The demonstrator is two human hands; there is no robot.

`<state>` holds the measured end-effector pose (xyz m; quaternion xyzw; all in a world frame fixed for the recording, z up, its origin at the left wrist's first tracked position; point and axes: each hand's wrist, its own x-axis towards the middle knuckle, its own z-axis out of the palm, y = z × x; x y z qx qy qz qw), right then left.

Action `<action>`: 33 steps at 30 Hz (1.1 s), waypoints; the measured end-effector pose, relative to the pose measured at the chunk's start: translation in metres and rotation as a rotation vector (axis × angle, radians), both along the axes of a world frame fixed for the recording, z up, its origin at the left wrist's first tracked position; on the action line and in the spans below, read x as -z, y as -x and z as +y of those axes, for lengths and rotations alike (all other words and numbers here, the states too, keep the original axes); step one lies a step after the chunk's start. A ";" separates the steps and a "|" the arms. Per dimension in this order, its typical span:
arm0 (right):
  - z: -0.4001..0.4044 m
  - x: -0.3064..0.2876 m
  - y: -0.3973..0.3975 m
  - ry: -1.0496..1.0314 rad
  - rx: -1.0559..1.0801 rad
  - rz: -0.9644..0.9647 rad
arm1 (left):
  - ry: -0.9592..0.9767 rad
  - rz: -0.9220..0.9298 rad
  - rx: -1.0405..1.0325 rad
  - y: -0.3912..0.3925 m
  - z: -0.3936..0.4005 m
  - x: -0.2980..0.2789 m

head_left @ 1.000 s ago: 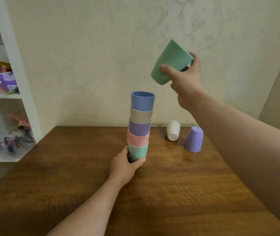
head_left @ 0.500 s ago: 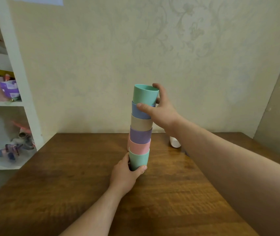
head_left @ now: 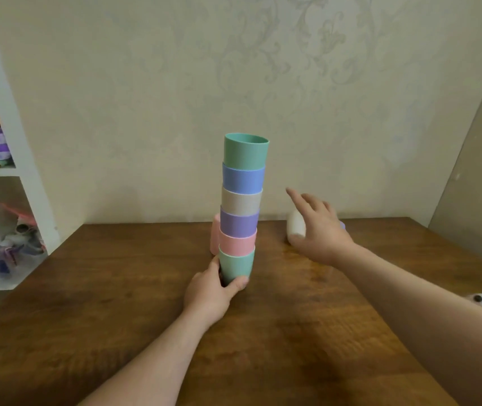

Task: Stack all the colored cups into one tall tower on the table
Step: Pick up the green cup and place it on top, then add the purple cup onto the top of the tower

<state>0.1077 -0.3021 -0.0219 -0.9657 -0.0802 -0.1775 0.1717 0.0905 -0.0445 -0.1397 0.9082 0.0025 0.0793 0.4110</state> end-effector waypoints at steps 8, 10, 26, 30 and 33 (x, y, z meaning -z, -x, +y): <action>-0.063 0.028 -0.036 0.235 0.281 0.373 | -0.146 0.018 -0.033 -0.010 -0.006 0.008; -0.058 0.037 -0.042 0.154 0.296 0.437 | -0.146 0.014 -0.033 -0.011 -0.008 0.008; -0.058 0.038 -0.004 -0.011 0.247 0.492 | -0.110 -0.029 -0.046 0.000 -0.008 0.000; -0.047 0.035 0.006 0.020 0.194 0.547 | -0.039 -0.045 -0.042 0.005 -0.006 -0.002; -0.024 0.001 0.008 -0.470 0.111 0.239 | -0.073 -0.064 -0.038 0.008 -0.007 -0.003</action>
